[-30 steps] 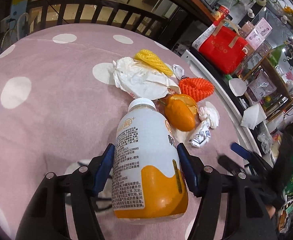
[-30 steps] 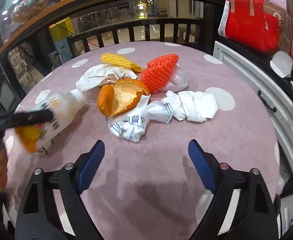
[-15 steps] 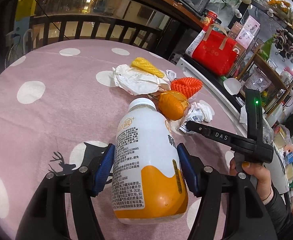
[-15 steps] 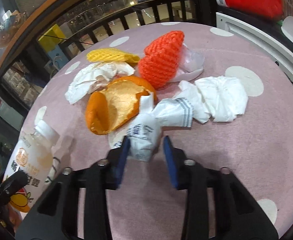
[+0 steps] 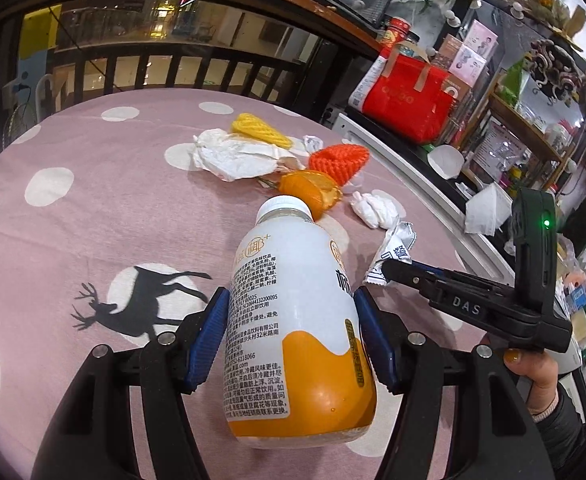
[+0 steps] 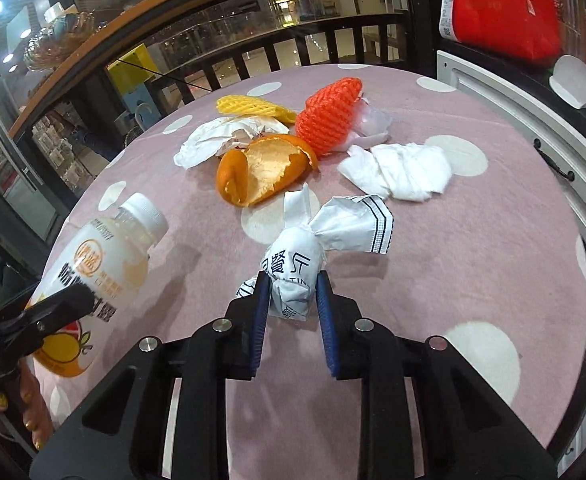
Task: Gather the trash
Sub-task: 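Carry the wrapper over the black bin and open the right tool while the left tool carries the bottle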
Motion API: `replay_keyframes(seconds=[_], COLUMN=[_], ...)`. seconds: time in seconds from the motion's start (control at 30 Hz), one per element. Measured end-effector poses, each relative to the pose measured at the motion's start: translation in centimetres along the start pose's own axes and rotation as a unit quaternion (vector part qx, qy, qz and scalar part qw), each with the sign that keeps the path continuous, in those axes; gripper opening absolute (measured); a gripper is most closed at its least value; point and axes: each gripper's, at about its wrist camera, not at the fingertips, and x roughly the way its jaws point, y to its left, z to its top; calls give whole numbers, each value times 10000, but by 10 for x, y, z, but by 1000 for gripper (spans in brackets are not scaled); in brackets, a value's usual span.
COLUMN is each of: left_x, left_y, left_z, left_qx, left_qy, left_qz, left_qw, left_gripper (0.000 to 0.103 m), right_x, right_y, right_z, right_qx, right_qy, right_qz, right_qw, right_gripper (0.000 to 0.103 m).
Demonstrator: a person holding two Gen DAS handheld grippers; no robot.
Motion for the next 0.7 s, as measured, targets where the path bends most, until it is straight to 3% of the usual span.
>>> replay_keyframes(seconds=[0.43,0.7], left_x=[4,17], left_y=[-75,-134], left_z=[-27,-41], left_qx=[509,901], left_qy=[103,320], left_qz=[-574,-1096], left_qw=[9970,9894], left_gripper=[62,62], right_x=[-94,-145], right_y=[-49,-111], right_z=[-68,-110], right_qx=[-49,317], right_qy=[-369,-502], right_qz=[-503,-1334], right_qw=[9980,9893], right_gripper=[25,25])
